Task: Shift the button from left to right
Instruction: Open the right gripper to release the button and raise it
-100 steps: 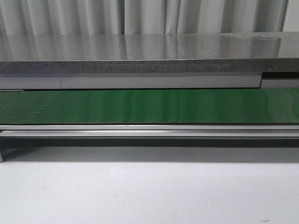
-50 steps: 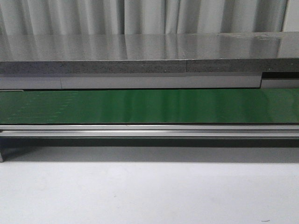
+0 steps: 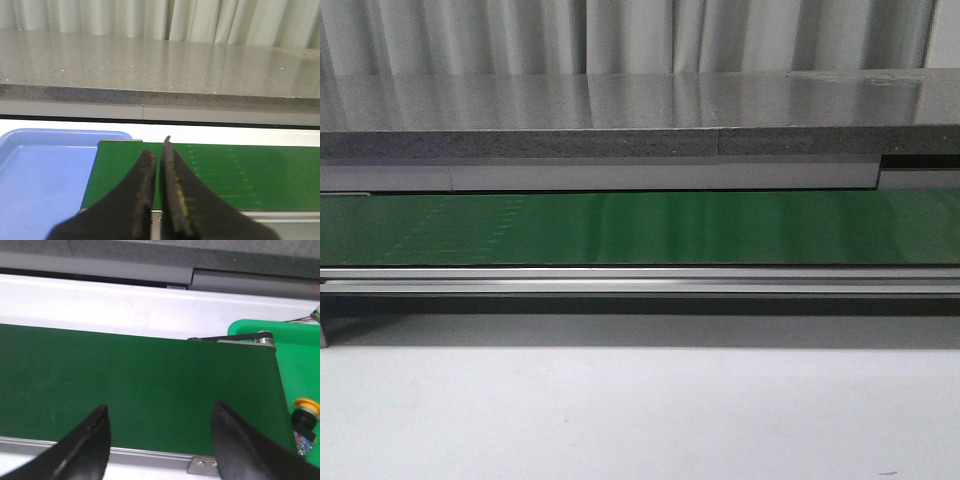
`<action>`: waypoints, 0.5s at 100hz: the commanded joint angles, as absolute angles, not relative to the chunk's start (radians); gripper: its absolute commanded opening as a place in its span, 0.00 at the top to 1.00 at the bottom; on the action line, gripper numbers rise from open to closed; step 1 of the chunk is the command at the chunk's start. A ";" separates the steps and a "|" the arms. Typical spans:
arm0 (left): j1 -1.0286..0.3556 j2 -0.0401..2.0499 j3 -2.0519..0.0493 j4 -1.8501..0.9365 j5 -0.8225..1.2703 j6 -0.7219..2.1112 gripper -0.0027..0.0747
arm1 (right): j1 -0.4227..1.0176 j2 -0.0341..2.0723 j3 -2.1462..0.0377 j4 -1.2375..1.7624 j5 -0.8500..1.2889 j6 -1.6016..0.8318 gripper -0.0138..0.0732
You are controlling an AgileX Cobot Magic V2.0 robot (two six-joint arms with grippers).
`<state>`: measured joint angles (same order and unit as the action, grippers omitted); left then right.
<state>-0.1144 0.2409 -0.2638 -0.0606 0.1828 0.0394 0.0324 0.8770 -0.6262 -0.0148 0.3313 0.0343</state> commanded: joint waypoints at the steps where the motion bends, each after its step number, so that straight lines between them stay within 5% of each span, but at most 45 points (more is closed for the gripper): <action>1: -0.123 0.249 -0.290 -0.070 0.099 0.032 0.96 | 0.060 0.780 -0.599 -0.014 0.215 0.023 0.37; 37: -0.123 0.249 -0.290 -0.070 0.099 0.032 0.96 | 0.088 0.447 -0.506 -0.014 0.330 0.023 0.37; 50: -0.123 0.249 -0.290 -0.070 0.099 0.032 0.96 | 0.088 0.363 -0.470 -0.014 0.334 0.023 0.46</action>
<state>-0.1144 0.2409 -0.2638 -0.0606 0.1828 0.0394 0.0850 0.4053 -0.4613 -0.0130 0.3960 0.0343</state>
